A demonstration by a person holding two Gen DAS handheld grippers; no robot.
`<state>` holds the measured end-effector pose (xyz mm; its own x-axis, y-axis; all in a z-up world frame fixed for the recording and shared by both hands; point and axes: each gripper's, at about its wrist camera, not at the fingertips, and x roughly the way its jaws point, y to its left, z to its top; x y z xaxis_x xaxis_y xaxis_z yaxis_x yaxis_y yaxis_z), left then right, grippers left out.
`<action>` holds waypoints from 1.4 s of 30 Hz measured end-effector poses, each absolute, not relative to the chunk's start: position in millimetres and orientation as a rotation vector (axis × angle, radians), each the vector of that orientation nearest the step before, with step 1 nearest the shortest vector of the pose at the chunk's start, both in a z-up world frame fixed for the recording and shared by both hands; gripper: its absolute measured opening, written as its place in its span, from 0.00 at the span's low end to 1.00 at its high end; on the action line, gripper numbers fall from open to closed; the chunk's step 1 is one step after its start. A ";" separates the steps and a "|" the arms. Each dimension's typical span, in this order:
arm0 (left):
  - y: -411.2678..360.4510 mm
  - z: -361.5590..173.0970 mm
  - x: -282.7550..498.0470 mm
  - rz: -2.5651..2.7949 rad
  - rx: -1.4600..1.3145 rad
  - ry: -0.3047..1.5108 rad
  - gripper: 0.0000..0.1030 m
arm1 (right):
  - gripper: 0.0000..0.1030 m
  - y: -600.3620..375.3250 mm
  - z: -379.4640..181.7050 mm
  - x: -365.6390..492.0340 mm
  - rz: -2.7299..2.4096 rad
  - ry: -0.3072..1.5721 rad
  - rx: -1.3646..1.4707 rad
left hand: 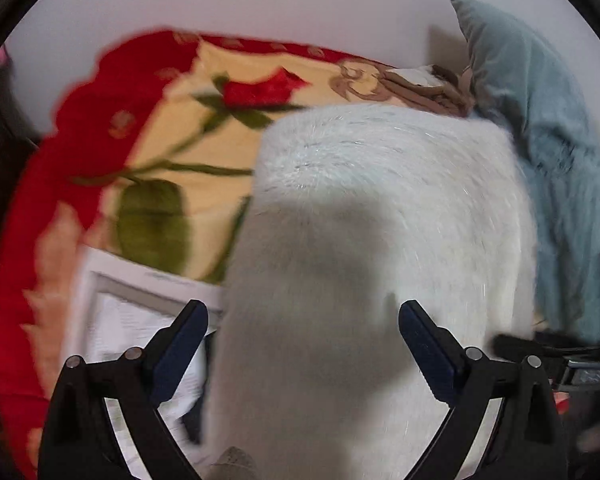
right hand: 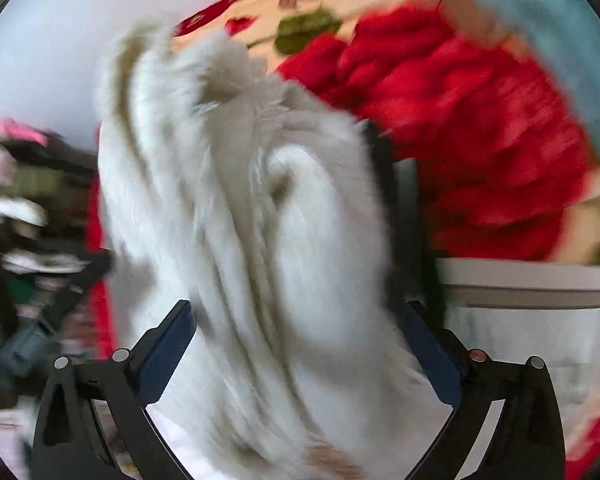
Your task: Fold large clothes
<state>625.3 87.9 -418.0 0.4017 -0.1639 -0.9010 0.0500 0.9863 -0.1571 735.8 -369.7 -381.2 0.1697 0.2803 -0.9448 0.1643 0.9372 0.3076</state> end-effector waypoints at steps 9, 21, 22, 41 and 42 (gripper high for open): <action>97.7 -335.1 517.1 0.039 -0.040 1.020 0.99 | 1.00 -343.6 -295.8 609.7 -0.208 1.244 0.033; 85.6 -199.4 376.8 0.042 0.001 0.902 0.99 | 1.00 -301.9 -92.5 418.6 -0.252 1.016 -0.003; 85.0 -191.6 368.6 0.043 0.004 0.894 0.99 | 1.00 -300.0 -79.7 406.8 -0.253 1.002 0.000; 89.7 -52.2 221.4 0.028 -0.039 0.810 0.99 | 1.00 -259.3 132.1 206.7 -0.212 0.821 -0.038; 88.5 -48.8 217.1 0.030 -0.031 0.805 0.99 | 1.00 -258.9 138.3 201.0 -0.209 0.816 -0.038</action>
